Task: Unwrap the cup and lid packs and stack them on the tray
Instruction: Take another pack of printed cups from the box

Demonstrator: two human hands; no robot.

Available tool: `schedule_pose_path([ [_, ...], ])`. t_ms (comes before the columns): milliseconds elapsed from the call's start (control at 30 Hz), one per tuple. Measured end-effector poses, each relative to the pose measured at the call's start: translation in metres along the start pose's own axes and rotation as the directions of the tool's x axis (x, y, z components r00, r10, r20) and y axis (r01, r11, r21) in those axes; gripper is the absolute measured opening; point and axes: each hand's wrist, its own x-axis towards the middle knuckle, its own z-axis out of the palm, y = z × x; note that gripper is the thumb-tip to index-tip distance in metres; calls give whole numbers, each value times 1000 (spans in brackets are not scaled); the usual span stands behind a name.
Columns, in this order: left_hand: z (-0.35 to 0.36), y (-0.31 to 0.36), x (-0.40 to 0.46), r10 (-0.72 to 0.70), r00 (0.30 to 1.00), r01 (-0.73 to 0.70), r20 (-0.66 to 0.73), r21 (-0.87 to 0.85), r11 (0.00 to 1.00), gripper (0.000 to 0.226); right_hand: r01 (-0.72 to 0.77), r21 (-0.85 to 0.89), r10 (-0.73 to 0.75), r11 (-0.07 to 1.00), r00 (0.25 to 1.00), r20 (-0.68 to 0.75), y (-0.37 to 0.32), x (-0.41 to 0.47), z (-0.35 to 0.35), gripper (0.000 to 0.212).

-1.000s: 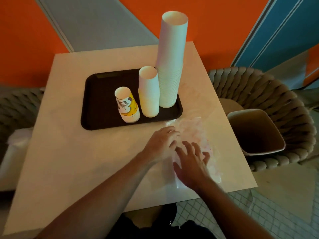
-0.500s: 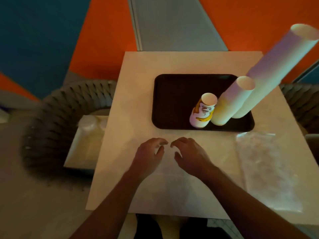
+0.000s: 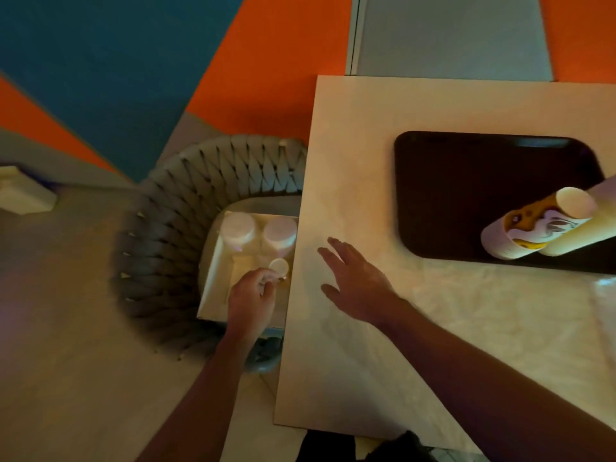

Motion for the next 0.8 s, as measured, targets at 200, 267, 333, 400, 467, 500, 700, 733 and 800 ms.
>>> schedule_pose_path([
  [200, 18, -37, 50, -83, 981, 64, 178, 111, 992, 41, -53, -153, 71, 987, 991, 113, -4, 15, 13, 81],
  [267, 31, -44, 63, -55, 962, 7, 266, 178, 984, 53, -66, -155, 81, 986, 992, 98, -6, 13, 14, 82],
  [333, 44, -53, 76, -65, 930, -40, 363, 276, 960, 63, -77, -148, 89, 986, 993, 81, -7, 14, 17, 82],
  [400, 55, -59, 87, -135, 895, -24, 424, 349, 937, 67, -83, -132, 93, 988, 993, 73, -7, 15, 20, 82],
  [467, 62, -61, 89, -161, 896, 14, 414, 337, 942, 65, -80, -121, 89, 989, 994, 65, -5, 14, 21, 82],
  [500, 64, -61, 89, -153, 910, 33, 385, 302, 953, 62, -80, -119, 88, 990, 994, 60, -5, 15, 22, 81],
  [700, 65, -64, 90, -162, 945, 87, 283, 260, 962, 46, -79, -107, 84, 991, 996, 39, -2, 16, 27, 82],
  [733, 65, -66, 91, -187, 944, 120, 271, 245, 962, 46, -73, -115, 78, 991, 996, 36, -1, 15, 27, 82],
  [800, 65, -74, 93, -254, 930, 202, 267, 207, 957, 48, -63, -122, 68, 990, 997, 31, 0, 15, 28, 83],
])
